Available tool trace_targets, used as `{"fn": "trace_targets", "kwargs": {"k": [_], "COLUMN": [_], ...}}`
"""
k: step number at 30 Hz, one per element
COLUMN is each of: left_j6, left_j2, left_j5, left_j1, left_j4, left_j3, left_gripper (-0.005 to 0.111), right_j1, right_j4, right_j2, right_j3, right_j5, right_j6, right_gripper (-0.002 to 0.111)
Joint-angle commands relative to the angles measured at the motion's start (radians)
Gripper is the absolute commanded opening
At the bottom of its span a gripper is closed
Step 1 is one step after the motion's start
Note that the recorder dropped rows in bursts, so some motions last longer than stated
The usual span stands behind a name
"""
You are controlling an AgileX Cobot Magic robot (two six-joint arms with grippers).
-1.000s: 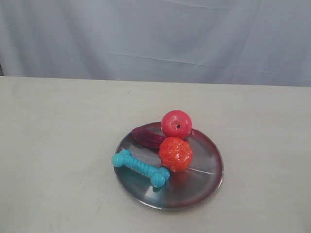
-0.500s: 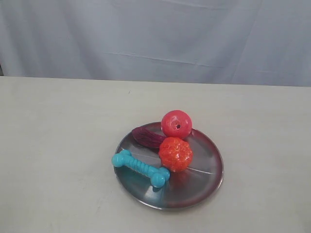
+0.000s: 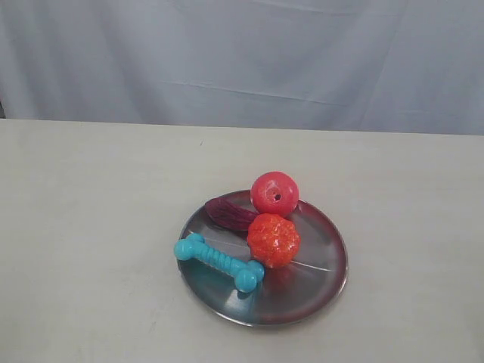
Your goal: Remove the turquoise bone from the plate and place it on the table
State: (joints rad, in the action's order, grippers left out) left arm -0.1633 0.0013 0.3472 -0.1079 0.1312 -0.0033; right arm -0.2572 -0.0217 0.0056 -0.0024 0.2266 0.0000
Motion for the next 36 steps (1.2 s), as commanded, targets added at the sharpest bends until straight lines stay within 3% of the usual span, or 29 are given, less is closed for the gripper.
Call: {"fn": "trace_targets", "kwargs": {"k": [1, 13, 16, 20, 25, 31, 36], "left_j6": [-0.001, -0.001, -0.001, -0.001, -0.001, -0.001, -0.001], "left_j2": [-0.001, -0.001, -0.001, -0.001, -0.001, -0.001, -0.001], "left_j5": [-0.001, -0.001, -0.001, -0.001, -0.001, -0.001, -0.001], "left_j1": [0.007, 0.007, 0.007, 0.007, 0.007, 0.007, 0.007], "left_j4": [0.000, 0.000, 0.000, 0.000, 0.000, 0.000, 0.000], "left_j3": [0.003, 0.003, 0.003, 0.003, 0.003, 0.003, 0.003], "left_gripper": [0.000, 0.000, 0.000, 0.000, 0.000, 0.000, 0.000], "right_j1": [-0.004, -0.004, -0.004, -0.004, -0.004, -0.004, -0.004], "right_j4": [-0.016, 0.006, 0.090, 0.114, -0.098, -0.086, -0.331], "right_j2": [-0.006, -0.006, -0.006, -0.006, -0.006, -0.006, -0.006], "right_j3": [0.002, 0.002, 0.002, 0.002, 0.002, -0.001, -0.122], "right_j5": [-0.209, -0.450, -0.558, -0.544, -0.657, -0.850, -0.752], "right_j6": [0.012, 0.055, 0.363, 0.800, 0.865, 0.890, 0.859], "right_gripper": [0.000, 0.000, 0.000, 0.000, 0.000, 0.000, 0.000]}}
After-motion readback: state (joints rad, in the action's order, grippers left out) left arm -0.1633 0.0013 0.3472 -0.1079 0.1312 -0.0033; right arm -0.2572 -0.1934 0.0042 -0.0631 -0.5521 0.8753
